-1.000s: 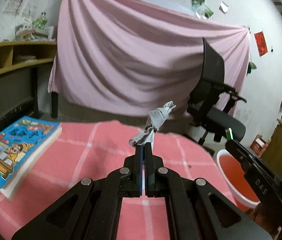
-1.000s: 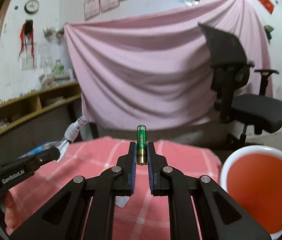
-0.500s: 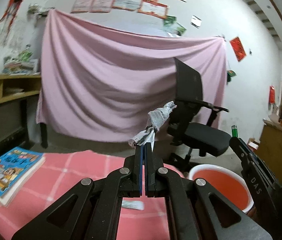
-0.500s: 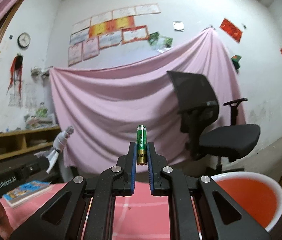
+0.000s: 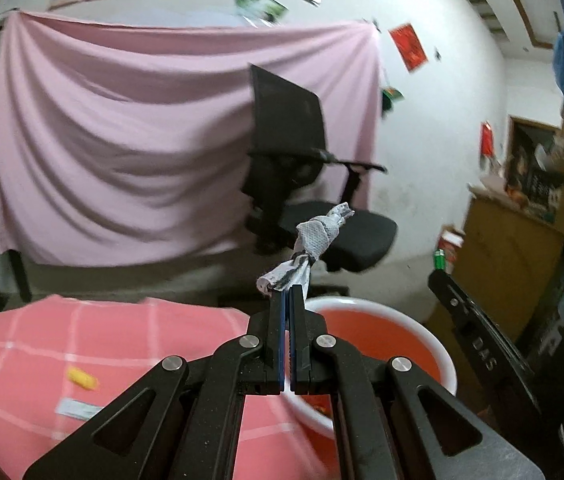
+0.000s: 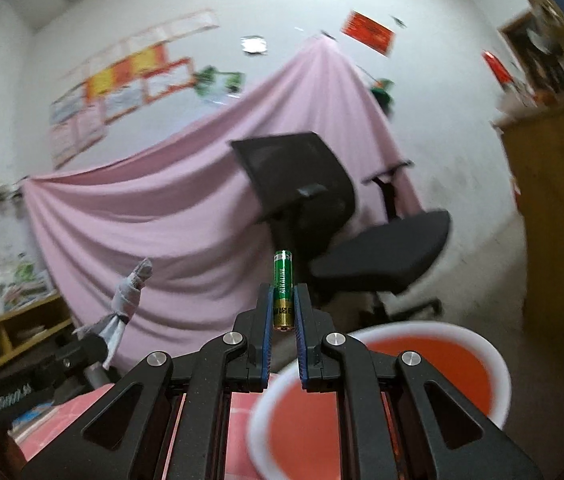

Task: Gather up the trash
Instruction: 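Open both grippers over the orange bucket to drop packet and battery, then bring both tools back over the table toward the yellow cylinder and tube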

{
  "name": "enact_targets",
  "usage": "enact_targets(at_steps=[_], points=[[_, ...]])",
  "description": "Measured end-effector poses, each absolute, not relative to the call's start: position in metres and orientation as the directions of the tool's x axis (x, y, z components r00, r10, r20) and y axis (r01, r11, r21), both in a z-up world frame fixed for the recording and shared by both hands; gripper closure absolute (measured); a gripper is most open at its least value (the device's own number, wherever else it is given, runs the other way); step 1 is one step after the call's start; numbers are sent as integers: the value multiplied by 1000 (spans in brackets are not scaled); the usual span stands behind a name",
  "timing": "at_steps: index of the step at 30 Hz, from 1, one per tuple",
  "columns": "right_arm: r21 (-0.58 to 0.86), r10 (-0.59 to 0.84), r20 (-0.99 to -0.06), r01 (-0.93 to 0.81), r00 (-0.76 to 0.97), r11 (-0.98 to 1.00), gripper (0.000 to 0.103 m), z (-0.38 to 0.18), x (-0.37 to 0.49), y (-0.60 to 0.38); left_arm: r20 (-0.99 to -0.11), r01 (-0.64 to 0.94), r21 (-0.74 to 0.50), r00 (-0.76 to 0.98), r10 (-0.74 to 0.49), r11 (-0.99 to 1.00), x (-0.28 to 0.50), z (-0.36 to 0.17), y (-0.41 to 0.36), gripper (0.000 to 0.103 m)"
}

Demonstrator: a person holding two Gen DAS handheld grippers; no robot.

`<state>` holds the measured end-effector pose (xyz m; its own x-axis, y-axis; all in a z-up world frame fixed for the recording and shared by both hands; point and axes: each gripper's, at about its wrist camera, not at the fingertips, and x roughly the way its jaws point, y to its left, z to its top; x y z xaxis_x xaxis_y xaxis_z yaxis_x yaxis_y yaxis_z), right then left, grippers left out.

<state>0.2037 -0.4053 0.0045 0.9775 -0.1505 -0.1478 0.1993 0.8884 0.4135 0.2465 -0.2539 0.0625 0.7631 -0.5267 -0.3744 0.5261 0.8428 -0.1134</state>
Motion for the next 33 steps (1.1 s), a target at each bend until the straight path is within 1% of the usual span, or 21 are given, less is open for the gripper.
enact_targets(at_steps=[3,9,15,18,20,22,25,31,33], points=[[429,-172,-215,252,961,868,95,-4,208,-424,-420,552,-106,729,-540,827,252,52,-283,103],[476,-140,-342,300,929,827,93,-27,217,-449,-536,556,-128,658,-529,822,273,28,-322,103],[506,-85,-415,308,906,805,93,-42,225,-456,-608,550,-202,578,-544,810,288,12,-321,103],[516,-68,-433,309,899,799,93,-46,226,-457,-637,541,-206,559,-531,816,294,10,-322,102],[522,-63,-435,308,898,795,93,-46,224,-458,-646,536,-203,556,-523,820,295,10,-322,100],[524,-62,-433,307,899,795,93,-46,224,-458,-648,531,-205,556,-520,822,296,10,-321,92],[519,-63,-434,307,899,798,93,-45,224,-456,-637,521,-212,568,-521,827,294,11,-315,83],[505,-55,-415,280,908,816,92,-36,225,-444,-590,446,-204,654,-473,871,289,24,-285,83],[500,-49,-400,263,915,825,87,-32,225,-437,-574,419,-206,680,-456,884,288,30,-273,83]])
